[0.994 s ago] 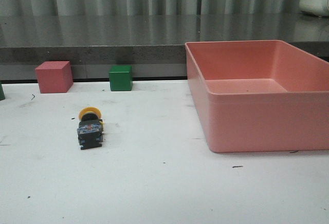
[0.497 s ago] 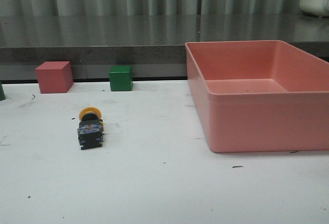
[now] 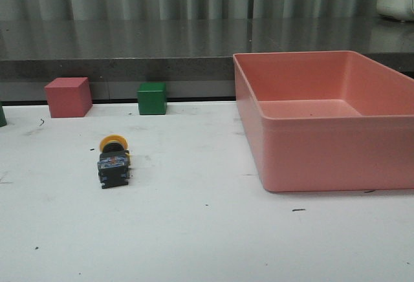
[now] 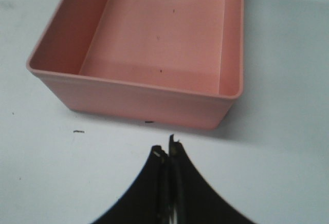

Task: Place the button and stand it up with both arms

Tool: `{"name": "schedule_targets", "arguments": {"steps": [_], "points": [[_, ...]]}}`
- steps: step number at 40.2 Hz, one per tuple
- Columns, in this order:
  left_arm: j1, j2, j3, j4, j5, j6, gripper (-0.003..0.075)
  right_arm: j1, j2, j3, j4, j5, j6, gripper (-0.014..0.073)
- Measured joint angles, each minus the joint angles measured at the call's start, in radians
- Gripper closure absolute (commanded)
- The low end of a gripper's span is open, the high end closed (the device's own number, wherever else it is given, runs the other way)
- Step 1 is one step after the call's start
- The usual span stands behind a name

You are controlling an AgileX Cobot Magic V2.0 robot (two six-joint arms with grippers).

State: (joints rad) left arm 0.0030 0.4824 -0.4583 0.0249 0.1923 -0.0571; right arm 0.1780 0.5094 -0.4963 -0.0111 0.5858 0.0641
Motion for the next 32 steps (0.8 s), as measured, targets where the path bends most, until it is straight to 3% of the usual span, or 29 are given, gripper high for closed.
{"name": "schedule_targets", "arguments": {"steps": [11,24,32], "points": [[0.0,0.0,0.0,0.0,0.0,0.0,0.005,0.0,-0.316,0.129,-0.004,-0.111,0.0,0.0655],[-0.005,0.052,-0.031,-0.013,-0.033,0.0,0.005,0.0,-0.365,0.136,-0.004,-0.122,0.0,0.0655],[-0.158,0.252,-0.135,-0.071,-0.017,0.0,0.005,0.0,-0.365,0.136,-0.004,-0.122,0.0,0.0655]]}}
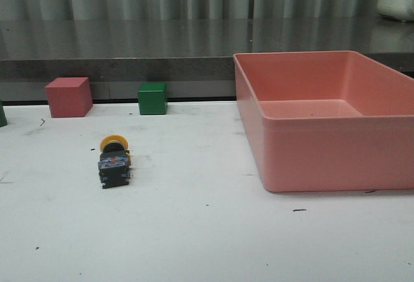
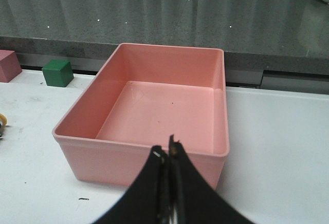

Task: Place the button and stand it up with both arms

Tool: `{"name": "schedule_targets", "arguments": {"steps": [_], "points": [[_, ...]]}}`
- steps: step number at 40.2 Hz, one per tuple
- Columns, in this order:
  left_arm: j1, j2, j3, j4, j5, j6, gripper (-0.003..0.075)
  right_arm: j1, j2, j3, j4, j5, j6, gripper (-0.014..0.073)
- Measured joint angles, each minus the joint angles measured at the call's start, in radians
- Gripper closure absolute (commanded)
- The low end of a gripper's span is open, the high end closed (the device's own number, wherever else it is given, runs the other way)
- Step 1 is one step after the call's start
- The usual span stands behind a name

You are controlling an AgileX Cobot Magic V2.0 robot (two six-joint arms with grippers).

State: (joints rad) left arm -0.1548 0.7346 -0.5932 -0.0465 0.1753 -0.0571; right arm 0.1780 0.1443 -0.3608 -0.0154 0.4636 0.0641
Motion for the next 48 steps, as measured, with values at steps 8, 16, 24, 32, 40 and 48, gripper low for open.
{"name": "schedule_targets", "arguments": {"steps": [8,16,24,32,40,48], "points": [[-0.191,0.226,-0.114,-0.065,0.075,0.0,0.005,0.0,0.0,0.0,0.0,0.0,0.0,0.0655],[-0.26,0.492,-0.285,-0.13,0.239,0.0,0.005,0.0,0.0,0.0,0.0,0.0,0.0,0.0655],[-0.261,0.751,-0.468,-0.178,0.436,-0.003,0.005,0.0,0.0,0.0,0.0,0.0,0.0,0.0655],[-0.257,0.994,-0.636,-0.182,0.588,-0.052,0.005,0.0,0.0,0.0,0.0,0.0,0.0,0.0655],[-0.236,1.155,-0.74,-0.182,0.642,-0.103,0.005,0.0,0.0,0.0,0.0,0.0,0.0,0.0655],[-0.225,1.247,-0.799,-0.182,0.646,-0.132,0.005,0.0,0.0,0.0,0.0,0.0,0.0,0.0655]]}}
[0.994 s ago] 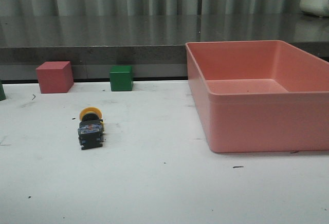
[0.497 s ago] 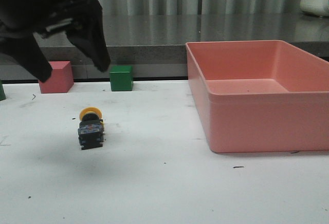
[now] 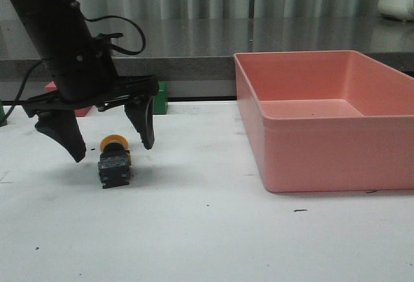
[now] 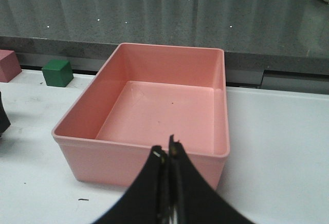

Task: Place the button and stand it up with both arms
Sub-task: 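Lower the left gripper over the lying button and grasp it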

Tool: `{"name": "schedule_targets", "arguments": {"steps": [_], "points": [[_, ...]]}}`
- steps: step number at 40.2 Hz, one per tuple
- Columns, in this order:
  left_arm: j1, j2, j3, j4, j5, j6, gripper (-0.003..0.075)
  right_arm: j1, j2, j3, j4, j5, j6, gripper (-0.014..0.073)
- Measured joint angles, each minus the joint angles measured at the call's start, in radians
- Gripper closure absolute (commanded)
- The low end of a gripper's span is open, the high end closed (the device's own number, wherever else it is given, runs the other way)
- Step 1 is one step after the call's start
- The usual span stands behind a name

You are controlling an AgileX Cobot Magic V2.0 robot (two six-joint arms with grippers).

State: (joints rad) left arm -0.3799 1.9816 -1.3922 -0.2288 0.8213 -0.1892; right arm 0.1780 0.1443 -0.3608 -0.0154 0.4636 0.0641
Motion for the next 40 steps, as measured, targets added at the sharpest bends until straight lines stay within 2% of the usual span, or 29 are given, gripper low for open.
{"name": "schedule_targets", "arguments": {"steps": [8,11,19,27,34,40], "points": [[0.002,0.078,-0.072,0.0,0.002,-0.001,0.0064,0.0,0.0,0.0,0.0,0.0,0.0,0.0655],[0.002,0.096,-0.092,0.0,0.004,-0.001,0.0116,0.0,0.0,0.0,0.0,0.0,0.0,0.0655],[0.002,0.117,-0.113,0.003,0.018,-0.002,0.0341,0.0,0.0,0.0,0.0,0.0,0.0,0.0655],[0.004,0.124,-0.122,0.025,0.02,-0.002,0.0477,0.0,0.0,0.0,0.0,0.0,0.0,0.0655],[0.004,0.124,-0.123,0.042,0.021,-0.002,0.0532,0.0,0.0,0.0,0.0,0.0,0.0,0.0655],[0.004,0.094,-0.111,0.092,0.006,-0.002,0.0531,0.0,0.0,0.0,0.0,0.0,0.0,0.0655]]}}
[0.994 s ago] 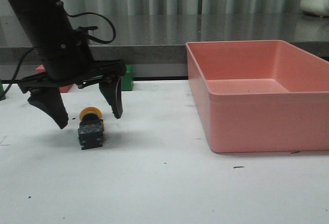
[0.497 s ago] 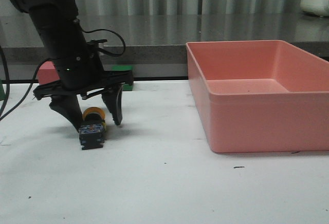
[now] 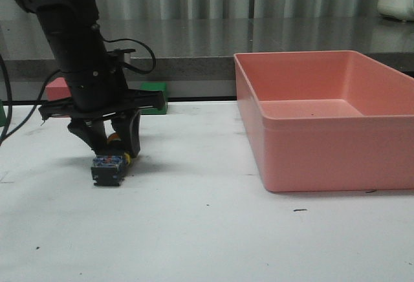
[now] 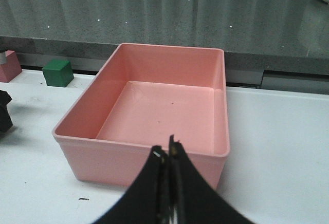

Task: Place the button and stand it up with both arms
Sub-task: 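Lift the button and rotate it cap-up with the left gripper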

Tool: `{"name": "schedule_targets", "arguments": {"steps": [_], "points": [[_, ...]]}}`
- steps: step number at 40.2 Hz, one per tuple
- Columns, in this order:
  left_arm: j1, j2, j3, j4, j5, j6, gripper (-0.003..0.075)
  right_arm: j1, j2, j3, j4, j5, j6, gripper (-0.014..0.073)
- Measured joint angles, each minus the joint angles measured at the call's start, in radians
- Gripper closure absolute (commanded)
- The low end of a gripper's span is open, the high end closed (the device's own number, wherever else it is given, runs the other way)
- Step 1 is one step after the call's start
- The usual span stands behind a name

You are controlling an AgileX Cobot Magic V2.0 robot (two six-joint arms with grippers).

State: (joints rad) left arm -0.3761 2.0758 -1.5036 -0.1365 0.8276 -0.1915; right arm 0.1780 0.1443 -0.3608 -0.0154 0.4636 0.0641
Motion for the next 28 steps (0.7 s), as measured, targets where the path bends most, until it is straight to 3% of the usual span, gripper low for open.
{"name": "schedule_targets", "arguments": {"steps": [8,20,28], "points": [[0.0,-0.195,0.163,0.063,-0.249,0.0,0.0532,0.0,0.0,0.0,0.0,0.0,0.0,0.0655],[0.0,-0.515,0.622,0.146,-0.894,0.0,0.0532,0.0,0.0,0.0,0.0,0.0,0.0,0.0655],[0.0,-0.574,0.902,0.179,-1.364,0.002,0.0532,0.0,0.0,0.0,0.0,0.0,0.0,0.0655]]}}
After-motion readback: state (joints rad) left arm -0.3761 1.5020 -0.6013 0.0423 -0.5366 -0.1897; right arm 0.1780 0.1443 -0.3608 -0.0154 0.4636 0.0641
